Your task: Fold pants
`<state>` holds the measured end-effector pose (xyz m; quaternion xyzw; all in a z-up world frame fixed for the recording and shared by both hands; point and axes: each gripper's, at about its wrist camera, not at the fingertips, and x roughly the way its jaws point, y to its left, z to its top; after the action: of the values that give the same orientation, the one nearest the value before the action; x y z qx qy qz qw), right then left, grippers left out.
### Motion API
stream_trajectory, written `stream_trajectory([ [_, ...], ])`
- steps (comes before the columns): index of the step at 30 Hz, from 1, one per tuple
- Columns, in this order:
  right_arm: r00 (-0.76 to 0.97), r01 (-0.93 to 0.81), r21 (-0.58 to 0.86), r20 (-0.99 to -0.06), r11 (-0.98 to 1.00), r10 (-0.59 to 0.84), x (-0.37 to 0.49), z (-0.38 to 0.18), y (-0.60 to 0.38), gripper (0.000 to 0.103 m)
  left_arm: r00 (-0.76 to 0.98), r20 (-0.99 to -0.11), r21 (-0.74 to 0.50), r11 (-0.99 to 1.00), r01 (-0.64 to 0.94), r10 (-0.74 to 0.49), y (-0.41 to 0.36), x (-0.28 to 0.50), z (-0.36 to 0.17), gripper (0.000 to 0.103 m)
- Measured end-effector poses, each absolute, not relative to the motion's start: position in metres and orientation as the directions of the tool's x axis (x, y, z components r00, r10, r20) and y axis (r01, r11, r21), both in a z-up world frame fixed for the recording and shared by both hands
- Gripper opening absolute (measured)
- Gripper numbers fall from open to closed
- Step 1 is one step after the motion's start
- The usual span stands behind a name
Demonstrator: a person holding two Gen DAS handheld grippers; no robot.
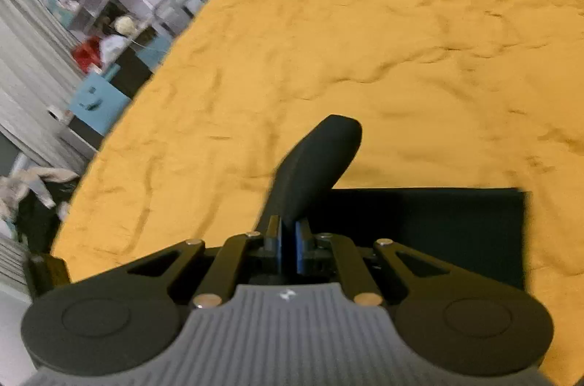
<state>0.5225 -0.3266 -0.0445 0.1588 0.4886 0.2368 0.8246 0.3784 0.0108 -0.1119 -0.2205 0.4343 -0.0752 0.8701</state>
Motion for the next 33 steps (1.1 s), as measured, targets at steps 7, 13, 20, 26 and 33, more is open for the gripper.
stream_trajectory([
  [7, 0.409, -0.132, 0.467, -0.778, 0.874, 0.477, 0.518, -0.08, -0.391, 0.002, 0.599, -0.74, -0.415, 0.909, -0.047, -0.307, -0.001, 0.377, -0.123, 0.027],
  [13, 0.446, -0.095, 0.439, -0.784, 0.893, 0.433, 0.515, -0.076, -0.421, 0.002, 0.595, -0.745, -0.41, 0.911, -0.048, -0.304, -0.005, 0.375, -0.122, 0.025],
  [20, 0.42, -0.034, 0.385, -0.832, 0.922, 0.363, 0.52, -0.102, -0.435, 0.001, 0.579, -0.741, -0.427, 0.904, -0.014, -0.341, -0.02, 0.379, -0.126, 0.02],
  [26, 0.383, 0.009, 0.339, -0.87, 0.941, 0.31, 0.518, -0.138, -0.44, 0.002, 0.57, -0.739, -0.427, 0.904, 0.017, -0.359, -0.038, 0.381, -0.127, 0.017],
  [33, 0.508, -0.018, 0.337, -0.808, 0.941, 0.299, 0.514, -0.112, -0.451, 0.017, 0.626, -0.694, -0.399, 0.914, 0.079, -0.357, -0.058, 0.404, -0.112, 0.017],
])
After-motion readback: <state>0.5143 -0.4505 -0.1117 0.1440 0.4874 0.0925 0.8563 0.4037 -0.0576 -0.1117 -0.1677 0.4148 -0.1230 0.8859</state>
